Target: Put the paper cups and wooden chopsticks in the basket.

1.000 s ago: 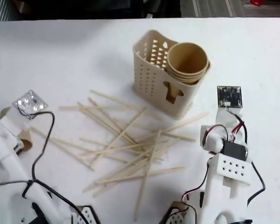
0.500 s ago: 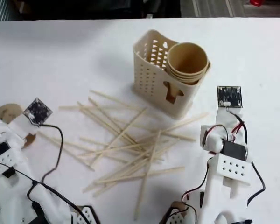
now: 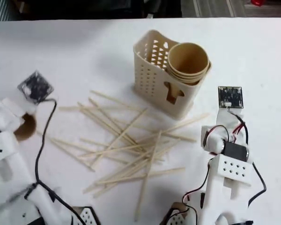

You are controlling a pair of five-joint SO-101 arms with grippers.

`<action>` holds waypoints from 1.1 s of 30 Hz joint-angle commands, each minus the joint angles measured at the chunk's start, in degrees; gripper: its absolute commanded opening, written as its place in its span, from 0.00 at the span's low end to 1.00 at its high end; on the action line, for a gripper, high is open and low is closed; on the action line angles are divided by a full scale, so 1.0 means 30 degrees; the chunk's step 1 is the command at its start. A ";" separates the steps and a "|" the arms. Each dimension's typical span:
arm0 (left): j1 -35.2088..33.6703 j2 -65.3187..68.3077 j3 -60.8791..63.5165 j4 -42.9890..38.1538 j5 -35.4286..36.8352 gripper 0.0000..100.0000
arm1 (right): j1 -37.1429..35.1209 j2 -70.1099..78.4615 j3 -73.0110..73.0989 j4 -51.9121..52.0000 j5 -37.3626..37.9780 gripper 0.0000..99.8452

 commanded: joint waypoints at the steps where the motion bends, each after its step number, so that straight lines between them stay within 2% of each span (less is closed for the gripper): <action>1: 0.3971 -0.0542 -0.6447 0.5040 0.3370 0.02 | 0.0015 0.0015 -0.0088 -0.0366 0.0205 0.11; 4: 0.7136 -0.0396 -0.9788 0.7004 0.5802 0.02 | 0.0044 0.0015 -0.0088 -0.0366 0.0205 0.11; 7: 1.0007 -0.0366 -1.2630 0.7824 0.8381 0.02 | 0.0044 0.0015 -0.0088 -0.0366 0.0205 0.11; 12: 1.4842 -0.0249 -1.5531 0.7795 1.1516 0.02 | 0.0044 0.0015 -0.0088 -0.0366 0.0205 0.11; 16: 1.7919 0.1509 -1.7465 0.7560 1.3568 0.02 | 0.0015 0.0015 -0.0088 -0.0366 0.0205 0.11; 25: 2.1260 0.9714 -2.5729 0.8352 1.5033 0.02 | -0.0044 0.0015 -0.0088 -0.0366 0.0205 0.11; 33: 2.1582 1.6601 -3.1853 0.9055 1.5267 0.02 | -0.0044 0.0015 -0.0088 -0.0396 0.0234 0.11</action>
